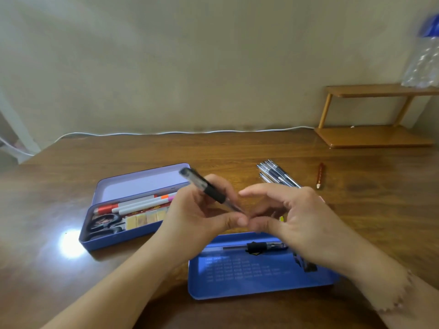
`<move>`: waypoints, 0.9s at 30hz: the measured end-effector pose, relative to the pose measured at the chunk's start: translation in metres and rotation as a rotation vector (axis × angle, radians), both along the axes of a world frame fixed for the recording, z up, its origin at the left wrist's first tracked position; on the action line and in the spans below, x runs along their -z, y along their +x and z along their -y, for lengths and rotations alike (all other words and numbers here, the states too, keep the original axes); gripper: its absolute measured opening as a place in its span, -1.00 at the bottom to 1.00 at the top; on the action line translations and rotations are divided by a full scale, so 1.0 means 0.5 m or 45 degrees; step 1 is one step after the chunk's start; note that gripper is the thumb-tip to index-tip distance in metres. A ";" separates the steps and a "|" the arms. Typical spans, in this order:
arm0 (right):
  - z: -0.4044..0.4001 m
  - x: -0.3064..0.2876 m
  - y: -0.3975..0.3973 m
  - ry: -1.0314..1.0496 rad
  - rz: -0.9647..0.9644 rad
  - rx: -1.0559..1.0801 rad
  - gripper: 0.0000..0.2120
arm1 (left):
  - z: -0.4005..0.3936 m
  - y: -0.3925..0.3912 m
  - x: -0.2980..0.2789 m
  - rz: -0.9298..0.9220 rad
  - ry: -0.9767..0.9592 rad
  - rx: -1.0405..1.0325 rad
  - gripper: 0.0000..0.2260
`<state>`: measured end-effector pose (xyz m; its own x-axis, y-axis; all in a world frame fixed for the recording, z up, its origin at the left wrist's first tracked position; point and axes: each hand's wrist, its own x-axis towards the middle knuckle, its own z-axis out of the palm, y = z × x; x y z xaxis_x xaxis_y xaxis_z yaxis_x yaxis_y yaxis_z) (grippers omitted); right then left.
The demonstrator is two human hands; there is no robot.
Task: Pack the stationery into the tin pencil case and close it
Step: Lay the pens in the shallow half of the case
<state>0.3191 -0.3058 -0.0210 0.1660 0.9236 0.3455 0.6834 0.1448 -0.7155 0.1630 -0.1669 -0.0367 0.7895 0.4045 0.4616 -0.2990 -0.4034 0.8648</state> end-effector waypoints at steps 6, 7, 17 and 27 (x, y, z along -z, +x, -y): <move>0.029 -0.043 0.105 -0.046 0.003 0.297 -0.79 | -0.030 -0.015 0.013 -0.600 1.040 0.014 -0.71; 0.033 -0.046 0.115 -0.092 0.002 0.264 -0.81 | -0.030 -0.012 0.017 -0.620 1.039 0.048 -0.73; 0.022 -0.007 0.084 -0.498 0.442 -0.057 -0.93 | -0.049 -0.007 0.026 -0.614 0.865 0.021 -0.86; -0.004 0.023 0.032 -0.360 0.802 0.070 -0.81 | -0.039 -0.009 0.016 -0.723 0.868 0.121 -0.82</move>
<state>0.3351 -0.3040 -0.0325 0.0621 0.9884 0.1385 0.9820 -0.0358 -0.1853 0.1583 -0.1475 -0.0445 0.9885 0.1063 0.1072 0.0432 -0.8797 0.4736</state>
